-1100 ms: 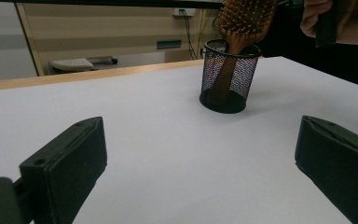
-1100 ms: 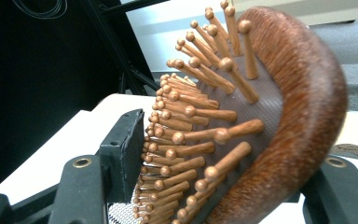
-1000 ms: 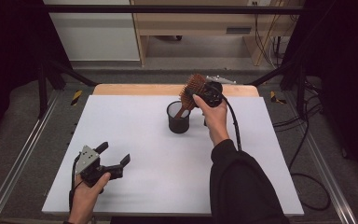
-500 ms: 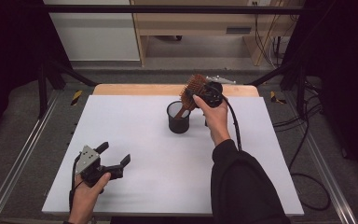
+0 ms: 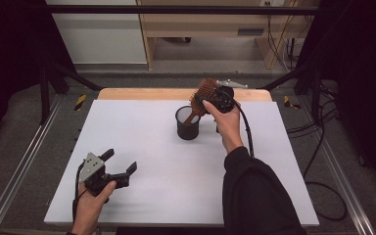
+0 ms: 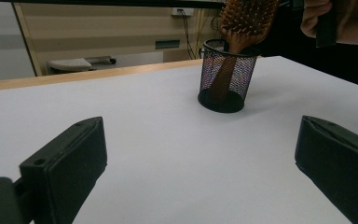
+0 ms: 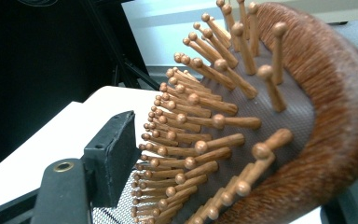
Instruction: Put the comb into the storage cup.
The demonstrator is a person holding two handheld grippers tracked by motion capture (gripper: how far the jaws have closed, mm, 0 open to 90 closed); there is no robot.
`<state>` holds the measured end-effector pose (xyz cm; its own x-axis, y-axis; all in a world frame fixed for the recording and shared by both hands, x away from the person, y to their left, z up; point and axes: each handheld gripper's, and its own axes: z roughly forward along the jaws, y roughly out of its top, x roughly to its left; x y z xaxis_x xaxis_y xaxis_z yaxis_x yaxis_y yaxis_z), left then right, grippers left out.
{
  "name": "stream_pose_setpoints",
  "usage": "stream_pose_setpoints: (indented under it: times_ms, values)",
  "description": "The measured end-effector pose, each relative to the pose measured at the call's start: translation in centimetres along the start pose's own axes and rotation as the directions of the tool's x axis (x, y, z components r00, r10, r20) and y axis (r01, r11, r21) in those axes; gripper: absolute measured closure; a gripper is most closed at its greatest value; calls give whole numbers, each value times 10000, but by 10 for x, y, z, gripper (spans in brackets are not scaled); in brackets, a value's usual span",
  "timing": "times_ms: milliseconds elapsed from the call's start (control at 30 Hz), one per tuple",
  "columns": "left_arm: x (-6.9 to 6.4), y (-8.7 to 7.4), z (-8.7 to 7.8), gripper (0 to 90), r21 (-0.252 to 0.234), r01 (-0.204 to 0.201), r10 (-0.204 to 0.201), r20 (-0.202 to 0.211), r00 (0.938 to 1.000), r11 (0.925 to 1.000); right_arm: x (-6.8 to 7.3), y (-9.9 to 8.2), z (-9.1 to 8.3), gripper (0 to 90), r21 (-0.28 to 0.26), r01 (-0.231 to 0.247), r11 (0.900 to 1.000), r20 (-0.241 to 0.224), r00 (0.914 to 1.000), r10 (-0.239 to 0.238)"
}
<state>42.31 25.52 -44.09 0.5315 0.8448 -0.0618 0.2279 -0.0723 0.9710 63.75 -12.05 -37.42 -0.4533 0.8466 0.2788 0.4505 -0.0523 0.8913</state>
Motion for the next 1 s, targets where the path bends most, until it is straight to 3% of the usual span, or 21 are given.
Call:
stream_pose_setpoints:
  times_ms: [733,1000]
  values:
    - [0,0,0,19,9,-15,15,7,10000,10000,1,1,-2,135,65,58,10000,89,9999,-58]
    - [0,0,0,19,1,0,0,-2,10000,10000,3,1,-3,104,2,452,9990,449,9980,-452]
